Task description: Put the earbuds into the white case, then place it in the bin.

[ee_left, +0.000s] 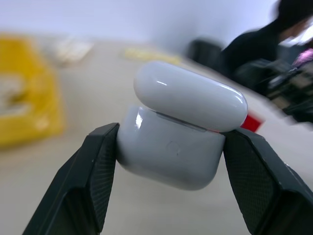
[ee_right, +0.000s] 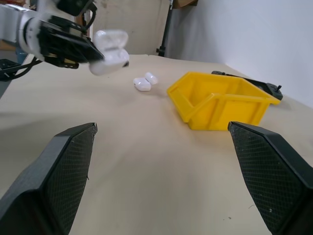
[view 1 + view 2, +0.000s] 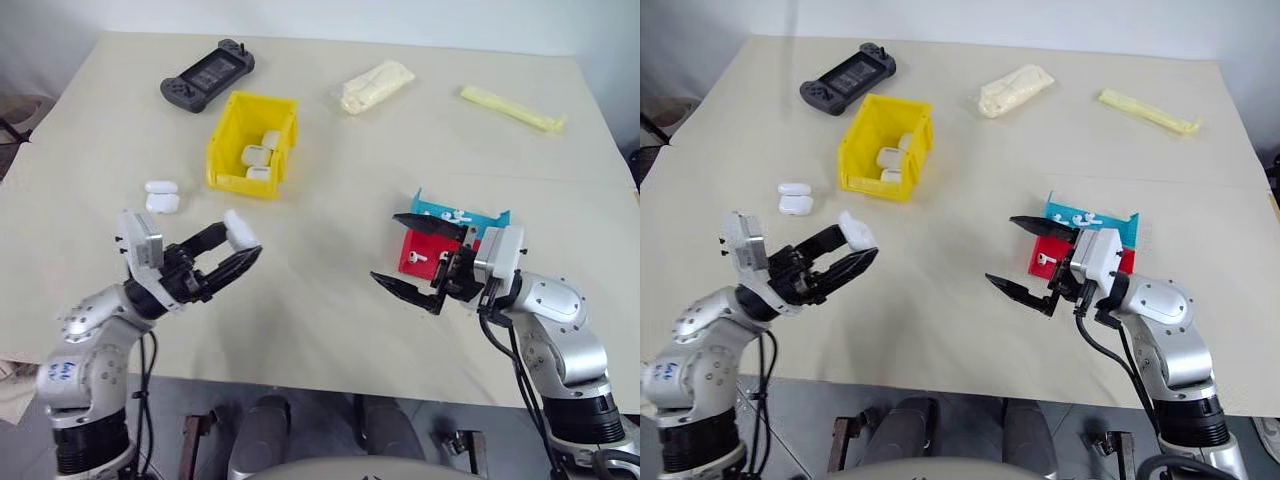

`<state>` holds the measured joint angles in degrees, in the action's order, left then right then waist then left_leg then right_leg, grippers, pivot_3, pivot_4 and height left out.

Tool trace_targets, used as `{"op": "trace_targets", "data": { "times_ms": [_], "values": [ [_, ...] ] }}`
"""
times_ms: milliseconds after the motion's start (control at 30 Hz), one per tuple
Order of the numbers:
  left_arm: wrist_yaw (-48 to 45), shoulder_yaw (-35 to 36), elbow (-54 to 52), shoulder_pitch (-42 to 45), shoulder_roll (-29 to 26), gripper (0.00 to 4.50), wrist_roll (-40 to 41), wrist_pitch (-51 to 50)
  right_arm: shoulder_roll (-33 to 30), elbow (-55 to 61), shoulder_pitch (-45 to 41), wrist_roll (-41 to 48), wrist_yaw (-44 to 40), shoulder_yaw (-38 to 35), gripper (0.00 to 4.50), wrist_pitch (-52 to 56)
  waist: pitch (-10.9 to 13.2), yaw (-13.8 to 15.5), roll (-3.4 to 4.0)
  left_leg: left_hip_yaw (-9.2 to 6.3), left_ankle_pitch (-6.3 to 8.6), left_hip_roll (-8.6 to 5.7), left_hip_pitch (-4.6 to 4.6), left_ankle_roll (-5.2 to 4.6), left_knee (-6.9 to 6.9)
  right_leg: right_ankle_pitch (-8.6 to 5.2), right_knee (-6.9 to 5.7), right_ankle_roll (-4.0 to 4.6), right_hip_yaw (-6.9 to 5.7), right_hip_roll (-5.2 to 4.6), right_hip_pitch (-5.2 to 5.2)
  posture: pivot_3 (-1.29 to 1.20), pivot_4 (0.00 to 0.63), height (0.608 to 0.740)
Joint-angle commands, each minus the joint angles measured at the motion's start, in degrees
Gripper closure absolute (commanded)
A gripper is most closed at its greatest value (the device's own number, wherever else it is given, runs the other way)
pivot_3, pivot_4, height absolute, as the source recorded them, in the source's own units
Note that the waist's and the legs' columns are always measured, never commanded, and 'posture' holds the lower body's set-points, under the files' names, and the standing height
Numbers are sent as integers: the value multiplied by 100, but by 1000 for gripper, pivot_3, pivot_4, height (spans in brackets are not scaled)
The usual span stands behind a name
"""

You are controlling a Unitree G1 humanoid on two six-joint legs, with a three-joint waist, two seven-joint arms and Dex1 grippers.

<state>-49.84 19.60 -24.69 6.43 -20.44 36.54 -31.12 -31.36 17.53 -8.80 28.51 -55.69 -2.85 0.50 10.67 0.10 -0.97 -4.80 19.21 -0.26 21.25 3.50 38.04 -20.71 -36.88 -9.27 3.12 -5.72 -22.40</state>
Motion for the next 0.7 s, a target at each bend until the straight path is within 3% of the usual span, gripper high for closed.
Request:
{"op": "trace_targets", "data": {
  "times_ms": [33,233,333,433,533,700],
  "values": [
    [-164,-659,-68,264,223,1575,34,521,-140,278,248,36,188,-374,0,4,0,1,0,1,1,0,0,-2,0,0,0,-1,0,0,0,0,150,740],
    [-134,-1333,584,692,238,1575,-387,941,-341,672,741,59,392,-763,0,84,0,-52,0,22,3,5,-6,-5,-2,1,-6,-2,12,11,-5,0,150,740],
    [71,-1364,1421,866,-687,1575,-1326,993,-351,823,912,78,503,-873,0,130,0,-126,0,31,2,11,-18,-6,-2,1,-21,-1,21,23,-9,0,150,740],
    [156,-1383,1847,928,-1192,1575,-1645,1103,-335,886,987,72,547,-865,0,136,0,-186,0,28,2,11,-20,-8,-5,0,-26,-1,23,25,-10,0,150,740],
    [212,-1371,2191,840,-2047,1575,-2169,844,-306,911,990,110,564,-795,0,169,0,-168,0,25,3,7,-12,-10,-4,1,-17,-1,23,16,-11,0,150,740],
    [-805,-1704,2229,520,-3073,1575,-2395,1360,-344,840,839,240,433,-674,0,291,2,-179,7,18,2,10,-15,-8,-17,0,-9,-1,26,13,-16,0,150,740]
  ]
}}
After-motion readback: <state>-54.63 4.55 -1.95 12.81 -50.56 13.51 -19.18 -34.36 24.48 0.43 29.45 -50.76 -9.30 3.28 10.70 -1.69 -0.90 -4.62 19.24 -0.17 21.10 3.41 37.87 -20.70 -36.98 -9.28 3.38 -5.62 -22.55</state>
